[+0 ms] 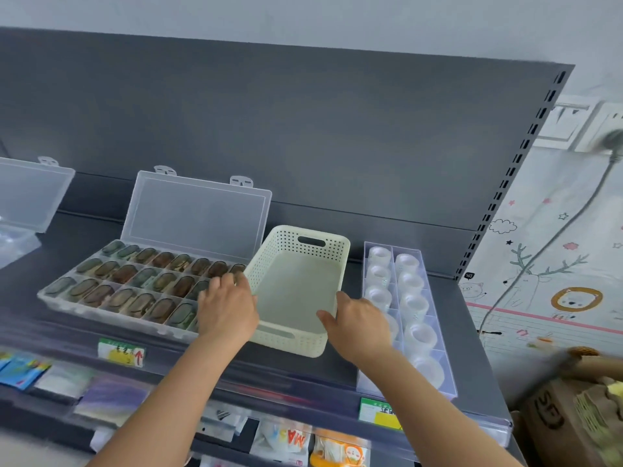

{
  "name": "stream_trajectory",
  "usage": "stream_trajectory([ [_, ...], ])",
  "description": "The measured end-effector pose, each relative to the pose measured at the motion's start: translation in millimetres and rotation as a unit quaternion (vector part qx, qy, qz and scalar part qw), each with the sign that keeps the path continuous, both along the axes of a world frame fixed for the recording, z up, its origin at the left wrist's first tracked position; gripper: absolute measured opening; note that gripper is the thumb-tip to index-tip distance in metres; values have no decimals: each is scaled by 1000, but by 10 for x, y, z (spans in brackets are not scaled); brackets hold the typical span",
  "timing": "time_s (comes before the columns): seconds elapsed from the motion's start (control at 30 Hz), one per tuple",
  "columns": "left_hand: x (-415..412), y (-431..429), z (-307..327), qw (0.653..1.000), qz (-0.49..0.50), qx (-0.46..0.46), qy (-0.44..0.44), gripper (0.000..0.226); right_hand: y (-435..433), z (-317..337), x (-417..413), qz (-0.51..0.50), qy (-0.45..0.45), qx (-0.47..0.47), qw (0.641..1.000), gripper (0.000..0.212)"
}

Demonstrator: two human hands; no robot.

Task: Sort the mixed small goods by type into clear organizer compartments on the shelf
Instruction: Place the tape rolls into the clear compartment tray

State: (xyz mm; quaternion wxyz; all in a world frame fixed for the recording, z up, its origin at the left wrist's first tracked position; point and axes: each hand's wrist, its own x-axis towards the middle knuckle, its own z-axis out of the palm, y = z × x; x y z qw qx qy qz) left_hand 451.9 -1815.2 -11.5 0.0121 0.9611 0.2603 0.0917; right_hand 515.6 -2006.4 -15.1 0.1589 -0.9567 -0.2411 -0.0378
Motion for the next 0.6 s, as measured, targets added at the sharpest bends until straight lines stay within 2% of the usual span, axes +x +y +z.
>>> stream_trajectory([
  [0.17,10,118,-37,996,-11,-82,-24,31,128,-49,23,-44,33,4,998,25],
  [0.33,-9,165,-39,988,-5,-141,-66,26,93,-46,9,-52,57,75,994,5],
  [0.6,-145,4,104,970,-22,-181,-163,25,-172,79,-100,-42,16,156,987,15],
])
